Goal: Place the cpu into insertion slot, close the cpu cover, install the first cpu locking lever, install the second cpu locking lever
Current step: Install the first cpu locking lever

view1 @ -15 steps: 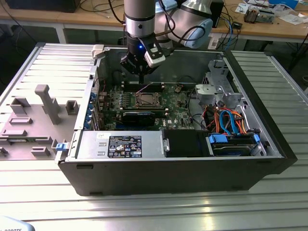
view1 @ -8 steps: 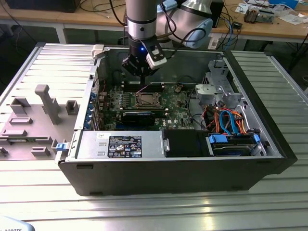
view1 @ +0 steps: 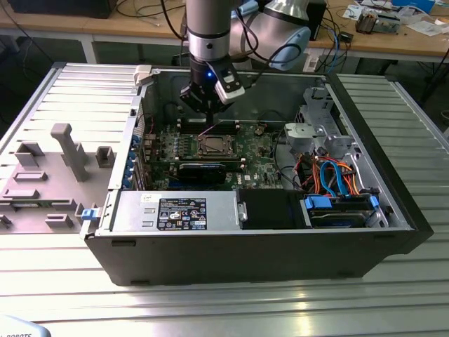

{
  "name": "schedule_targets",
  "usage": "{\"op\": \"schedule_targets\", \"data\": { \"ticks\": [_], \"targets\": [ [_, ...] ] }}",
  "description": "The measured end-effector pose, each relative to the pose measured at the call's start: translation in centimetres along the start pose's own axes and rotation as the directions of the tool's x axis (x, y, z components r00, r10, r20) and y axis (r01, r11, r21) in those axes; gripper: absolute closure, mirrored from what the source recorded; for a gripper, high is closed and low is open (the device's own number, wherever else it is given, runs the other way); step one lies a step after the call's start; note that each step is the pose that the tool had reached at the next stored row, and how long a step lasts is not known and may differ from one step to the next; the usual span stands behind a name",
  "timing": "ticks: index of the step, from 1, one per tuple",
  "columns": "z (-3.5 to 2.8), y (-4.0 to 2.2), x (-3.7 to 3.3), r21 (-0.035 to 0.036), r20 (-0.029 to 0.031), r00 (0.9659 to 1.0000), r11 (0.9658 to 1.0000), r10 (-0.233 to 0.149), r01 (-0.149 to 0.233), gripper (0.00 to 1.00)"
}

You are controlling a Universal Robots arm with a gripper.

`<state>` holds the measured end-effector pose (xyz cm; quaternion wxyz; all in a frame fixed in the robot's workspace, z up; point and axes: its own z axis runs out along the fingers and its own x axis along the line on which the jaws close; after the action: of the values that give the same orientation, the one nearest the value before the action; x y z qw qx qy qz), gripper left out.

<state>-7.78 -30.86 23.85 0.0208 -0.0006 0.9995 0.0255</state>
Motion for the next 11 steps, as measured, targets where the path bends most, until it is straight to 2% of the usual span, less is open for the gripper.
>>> {"op": "schedule_targets", "data": {
  "ticks": [5,11],
  "targets": [
    [0.38,0.02,-0.10,0.0001,0.0000,1.0000,1.0000,0.000,0.000,0.89],
    [0.67,0.36,-0.36,0.0003,0.0001,1.0000,1.0000,0.000,0.000,0.89]
  ]
}}
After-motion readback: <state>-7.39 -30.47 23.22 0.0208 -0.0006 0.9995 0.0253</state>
